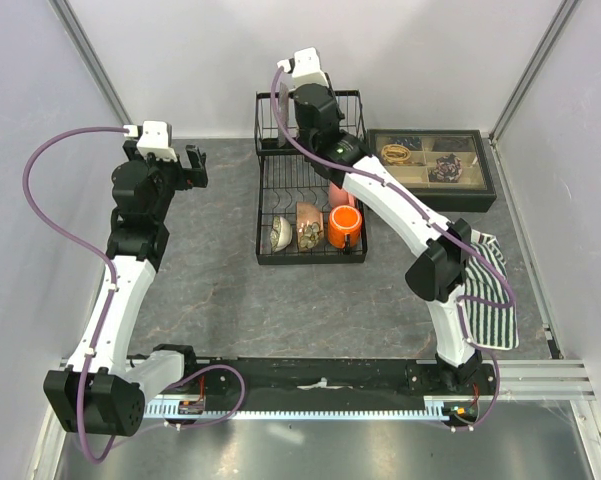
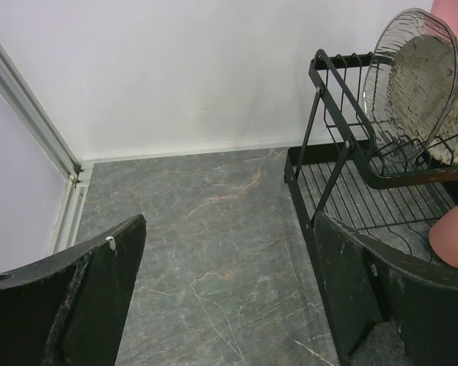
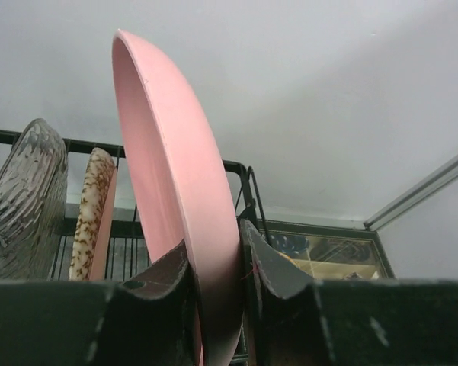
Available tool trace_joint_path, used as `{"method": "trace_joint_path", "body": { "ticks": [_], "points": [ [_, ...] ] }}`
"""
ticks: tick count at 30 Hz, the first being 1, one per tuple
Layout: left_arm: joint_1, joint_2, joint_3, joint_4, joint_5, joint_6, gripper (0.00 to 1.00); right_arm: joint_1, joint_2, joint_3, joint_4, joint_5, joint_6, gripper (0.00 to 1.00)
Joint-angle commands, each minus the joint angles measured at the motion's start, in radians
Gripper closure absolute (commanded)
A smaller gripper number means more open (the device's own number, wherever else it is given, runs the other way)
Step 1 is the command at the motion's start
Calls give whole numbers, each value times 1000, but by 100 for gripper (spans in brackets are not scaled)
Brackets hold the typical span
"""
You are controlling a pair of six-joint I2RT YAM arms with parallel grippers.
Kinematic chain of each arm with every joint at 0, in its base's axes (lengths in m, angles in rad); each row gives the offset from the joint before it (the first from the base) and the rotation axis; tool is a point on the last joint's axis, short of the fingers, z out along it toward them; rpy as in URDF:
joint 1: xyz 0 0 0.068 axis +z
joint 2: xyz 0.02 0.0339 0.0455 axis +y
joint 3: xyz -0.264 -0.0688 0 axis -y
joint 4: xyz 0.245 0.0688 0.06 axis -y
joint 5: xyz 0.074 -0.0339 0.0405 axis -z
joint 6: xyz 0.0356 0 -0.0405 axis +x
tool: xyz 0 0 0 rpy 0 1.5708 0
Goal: Unload the mixed dishes from the dish rack
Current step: Pick up the plate from the dish rack.
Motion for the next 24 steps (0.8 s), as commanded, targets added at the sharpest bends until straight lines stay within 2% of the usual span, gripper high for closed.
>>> {"method": "trace_joint_path", "body": {
  "ticks": [1, 12, 17, 19, 20, 21, 24],
  "points": [
    [4, -13, 2, 52, 4, 10, 2, 33, -32, 39, 195, 67, -94, 100],
    [4, -13, 5, 58, 18, 13, 2, 38, -46, 29, 387, 126, -300, 100],
    [4, -23, 68, -52, 209, 95, 2, 38, -128, -14, 327, 81, -256, 100],
    [4, -31, 92, -69, 327, 89, 5, 38, -167, -36, 249, 29, -181, 100],
    [4, -22, 107, -83, 370, 88, 1, 38, -205, -59, 218, 6, -153, 100],
    [4, -14, 149, -117, 451, 86, 1, 38, -224, -71, 198, -11, -135, 100],
    [4, 9, 206, -131, 526, 30, 1, 38, -294, -111, 71, -94, -64, 100]
  ]
}}
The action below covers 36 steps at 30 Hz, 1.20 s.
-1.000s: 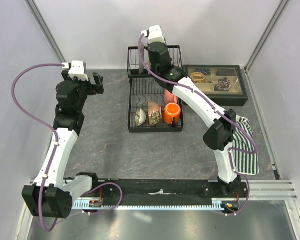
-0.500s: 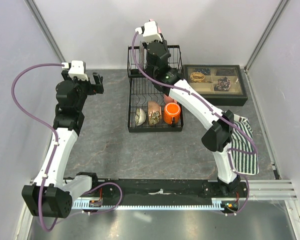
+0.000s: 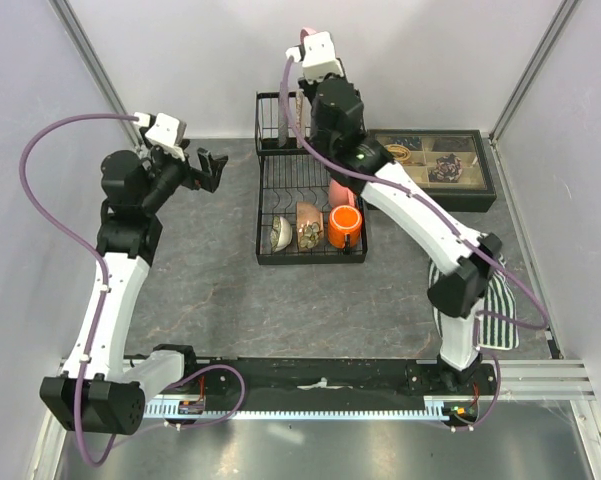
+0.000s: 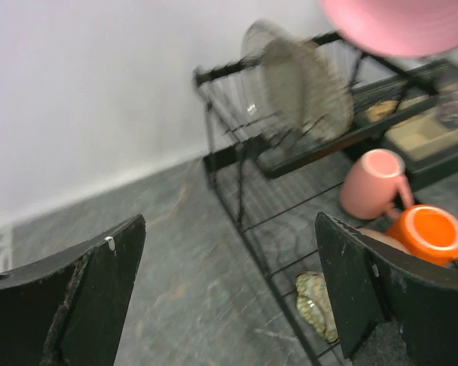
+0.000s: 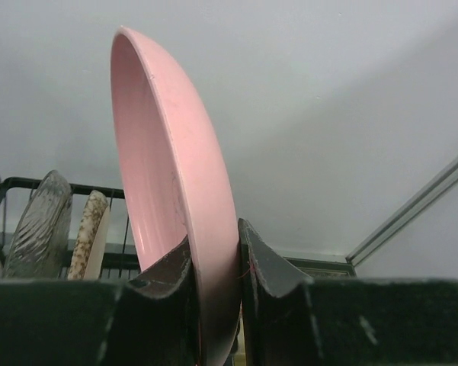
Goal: Unload the mixed dishes from the dish rack
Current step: Pick up the plate from the dish rack, then place the plate at the center of the board.
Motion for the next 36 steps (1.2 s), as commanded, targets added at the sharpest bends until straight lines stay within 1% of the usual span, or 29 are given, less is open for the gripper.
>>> {"method": "trace_joint_path", "body": {
  "ticks": [1, 2, 3, 4, 5, 6, 7, 9, 10, 13, 16, 17, 20, 21, 28, 31, 34, 35, 36],
  "points": [
    [3, 6, 113, -14, 227, -19, 1, 1, -181, -30, -129, -165, 131, 100],
    [3, 6, 126, -13, 275, -19, 1, 1, -201, -58, -151, -196, 162, 100],
    [2, 9, 134, -13, 293, -14, 1, 2, -220, -73, -193, -228, 185, 100],
    [2, 14, 145, -16, 308, -11, 1, 2, -255, -87, -217, -309, 200, 100],
    [2, 17, 171, -25, 332, -7, 1, 2, -270, -117, -237, -345, 231, 100],
    [2, 31, 183, -32, 343, 6, 1, 2, -286, -134, -269, -380, 245, 100],
    [0, 38, 195, -48, 348, 12, 1, 1, -315, -150, -283, -454, 255, 100],
    [0, 52, 215, -51, 362, 12, 1, 2, -358, -200, -307, -520, 288, 100],
    [0, 60, 219, -51, 371, 10, 1, 2, -367, -226, -313, -589, 294, 100],
    [-3, 75, 226, -22, 382, -25, 1, 2, -386, -248, -346, -664, 317, 100],
    [-9, 88, 231, 6, 363, -48, 2, 2, -390, -260, -364, -756, 337, 100],
    [-10, 92, 232, 9, 359, -45, 2, 2, -390, -262, -373, -808, 343, 100],
    [-17, 109, 248, 11, 357, -27, 3, 2, -390, -259, -389, -868, 358, 100],
    [-20, 112, 252, 11, 356, -19, 3, 2, -390, -259, -392, -909, 363, 100],
    [-29, 135, 255, -8, 389, 26, 5, 2, -402, -256, -412, -1017, 378, 100],
    [-30, 138, 254, -25, 399, 39, 12, 2, -410, -256, -416, -1034, 375, 100],
    [-30, 138, 254, -49, 414, 56, 28, 2, -415, -254, -419, -1043, 370, 100],
    [-30, 137, 251, -55, 414, 62, 41, 2, -415, -256, -421, -1037, 372, 100],
    [-30, 131, 252, -63, 414, 65, 45, 2, -418, -256, -421, -1033, 366, 100]
  ]
}}
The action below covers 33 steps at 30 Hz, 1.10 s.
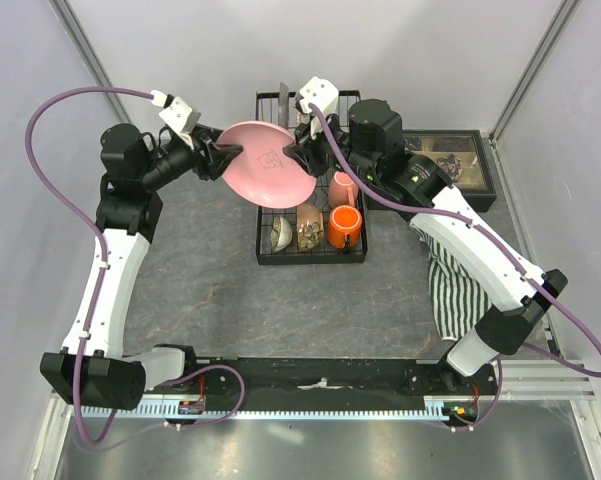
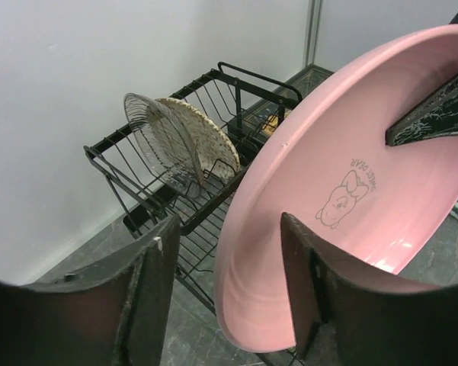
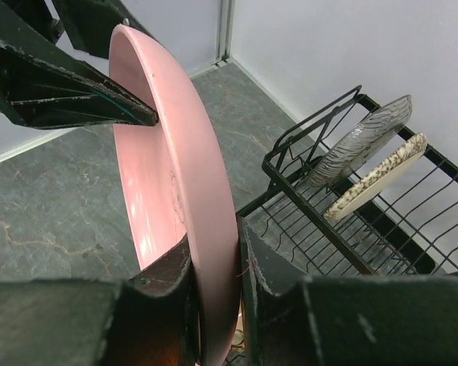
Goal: Unload the mixed dishes from the dish rack
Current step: Place the plate at the center of the board.
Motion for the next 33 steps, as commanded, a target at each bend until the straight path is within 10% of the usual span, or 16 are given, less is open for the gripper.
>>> {"method": "trace_joint_path", "body": {
  "ticks": [1, 8, 15, 22, 33],
  "points": [
    [-5, -7, 28, -23, 33, 52, 48, 2, -51, 11, 30, -24, 4, 100],
    [-5, -28, -1, -23, 42, 76, 92, 0, -53, 2, 32, -24, 0, 100],
    [-5, -45, -46, 0, 47, 66, 98, 0, -56, -15, 33, -10, -16, 96],
    [-5, -42, -55, 2, -115, 13, 98, 2, -65, -50, 33, 21, -58, 18],
    [10, -31, -24, -15, -390, -141, 99, 0, -116, -107, 44, 213, -115, 5]
  ]
}}
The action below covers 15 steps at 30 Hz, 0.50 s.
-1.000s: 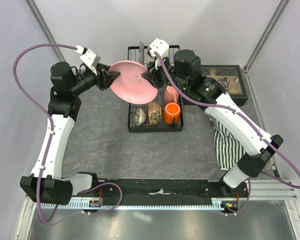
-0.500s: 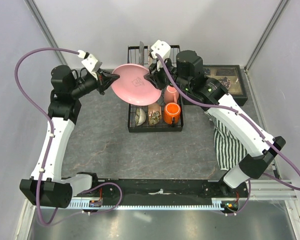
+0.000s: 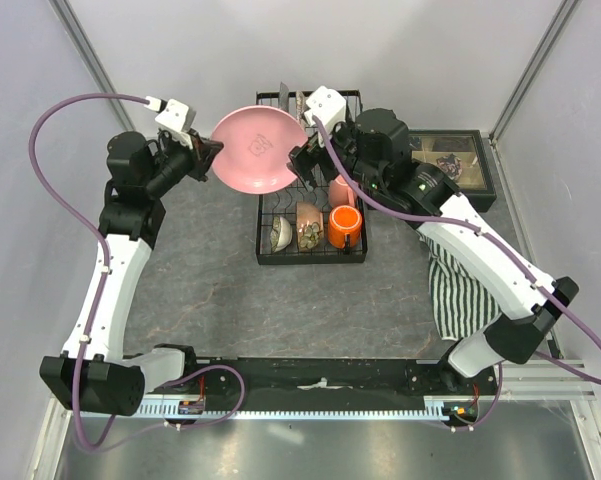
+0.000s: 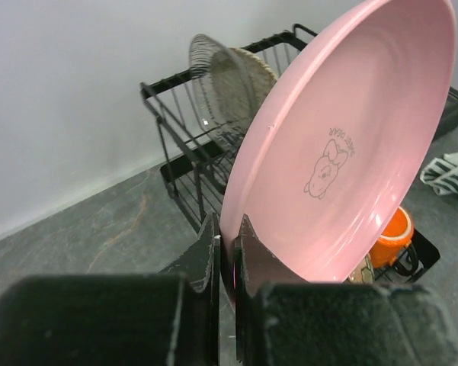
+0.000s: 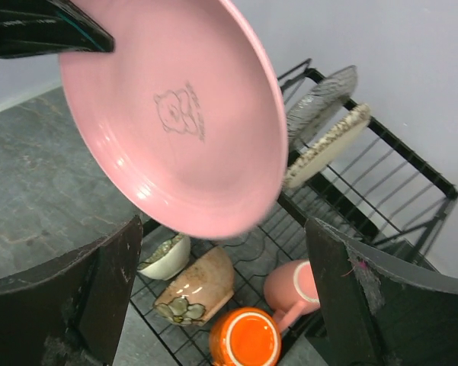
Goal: Unload the mixed dishes from the dish rack
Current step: Place the plate at the center of the board.
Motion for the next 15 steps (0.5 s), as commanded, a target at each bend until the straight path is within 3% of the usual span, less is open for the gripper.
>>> {"method": "trace_joint_path", "body": {
  "ticks": [1, 6, 15],
  "points": [
    [22, -1, 41, 22, -179, -143, 98, 1, -57, -19, 49, 130, -37, 5],
    [117, 59, 116, -37, -225, -272, 98, -21, -75, -66, 57, 171, -40, 4],
    [322, 193, 174, -88, -145, -524, 99, -105, -120, -160, 69, 181, -20, 3]
  ]
}}
